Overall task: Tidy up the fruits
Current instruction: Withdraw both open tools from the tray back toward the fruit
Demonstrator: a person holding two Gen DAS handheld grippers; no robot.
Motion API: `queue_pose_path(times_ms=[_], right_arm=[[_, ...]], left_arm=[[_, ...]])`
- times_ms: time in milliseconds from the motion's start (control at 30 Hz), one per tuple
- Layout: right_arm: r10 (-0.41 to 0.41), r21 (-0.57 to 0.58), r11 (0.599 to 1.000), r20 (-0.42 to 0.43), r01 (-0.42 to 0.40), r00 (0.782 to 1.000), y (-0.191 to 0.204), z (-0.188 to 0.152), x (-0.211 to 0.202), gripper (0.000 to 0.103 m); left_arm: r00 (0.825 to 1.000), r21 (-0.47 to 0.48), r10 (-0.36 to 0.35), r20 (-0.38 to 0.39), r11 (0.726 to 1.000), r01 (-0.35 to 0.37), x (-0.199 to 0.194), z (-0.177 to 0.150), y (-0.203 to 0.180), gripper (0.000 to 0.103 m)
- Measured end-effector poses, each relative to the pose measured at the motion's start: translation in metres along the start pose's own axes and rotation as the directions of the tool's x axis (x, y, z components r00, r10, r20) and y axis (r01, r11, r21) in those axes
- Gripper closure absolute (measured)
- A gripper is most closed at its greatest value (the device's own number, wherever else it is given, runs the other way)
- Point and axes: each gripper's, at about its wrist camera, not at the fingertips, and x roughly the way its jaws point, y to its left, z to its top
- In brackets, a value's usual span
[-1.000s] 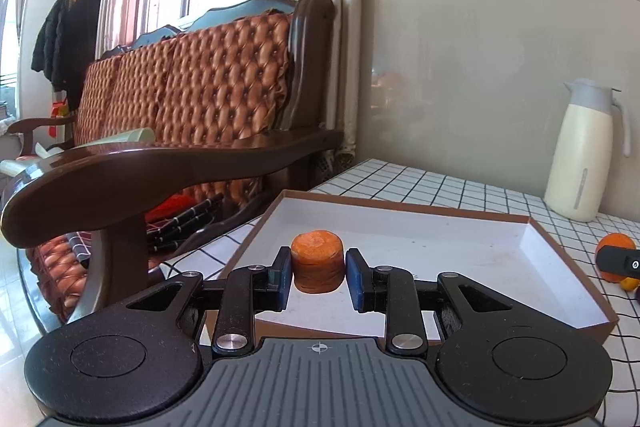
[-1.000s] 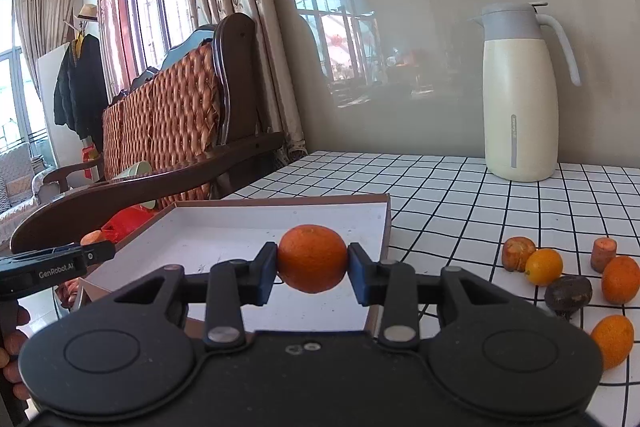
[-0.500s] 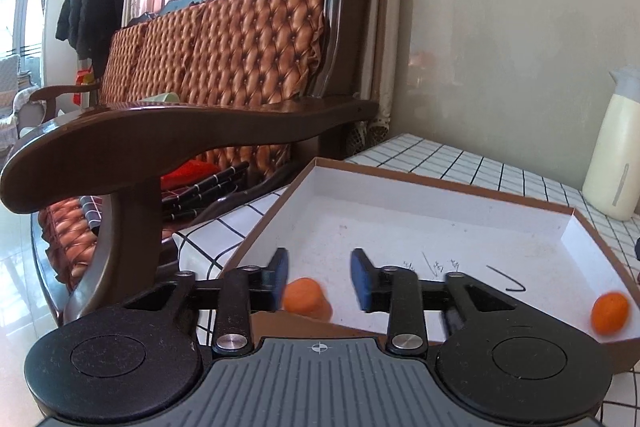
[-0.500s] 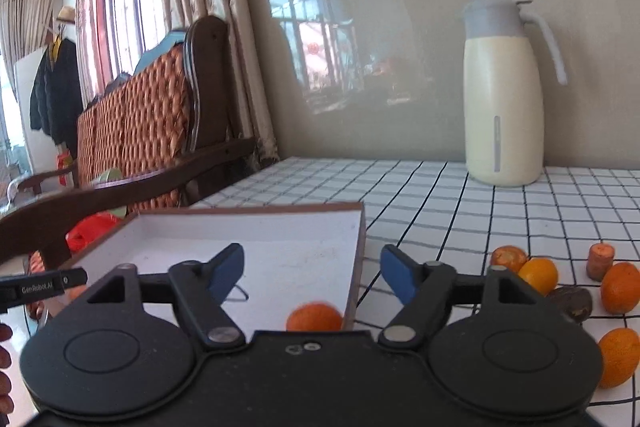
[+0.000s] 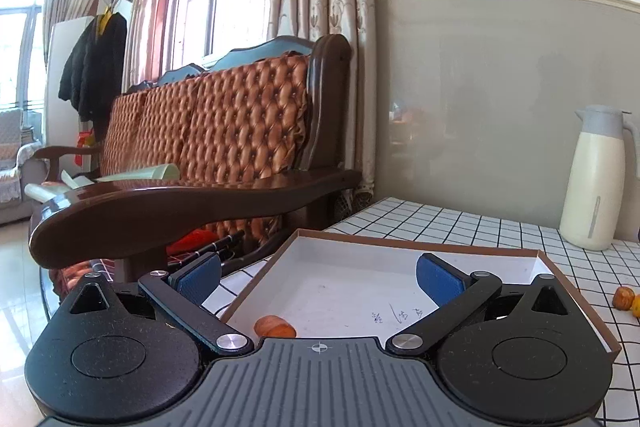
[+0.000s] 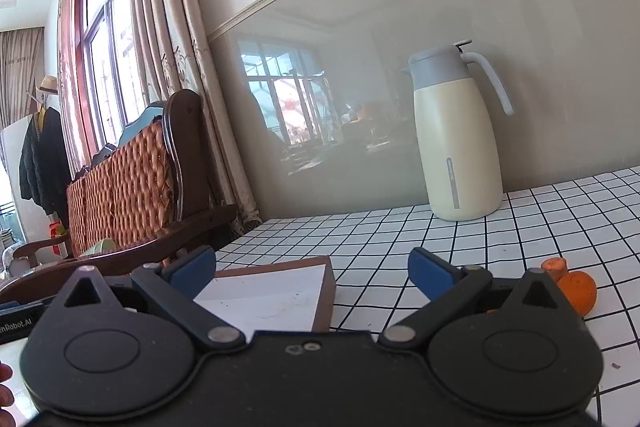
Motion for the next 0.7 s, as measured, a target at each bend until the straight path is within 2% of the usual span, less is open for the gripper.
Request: queue_pose_path(times_ms=[233,433,700], right_arm=[[-0.003,-0.017,1.000,-0.014,0.002,1.000,0.000,-0.004,-0.005,0.006],[-0.012,-0.031,0.999,-0.051,0.010,0.999,-0.007,-0.005,-0.010,0.006],[-0.073,-0.022,0.997,-0.085,0.071,0.994,-0.030,-0.002,-0.025,0.006]], left_arm=[[0.999,0.031,-0.036,-0.023,0.999,0.036,-0.003,-0.001,-0.016,0.000],[0.993,0.048,-0.101,-0.065,0.993,0.105,-0.005,-0.006,-0.036,0.000],[0.972,0.099,-0.222,-0.079,0.968,0.230,-0.018,-0.011,-0.075,0.000]])
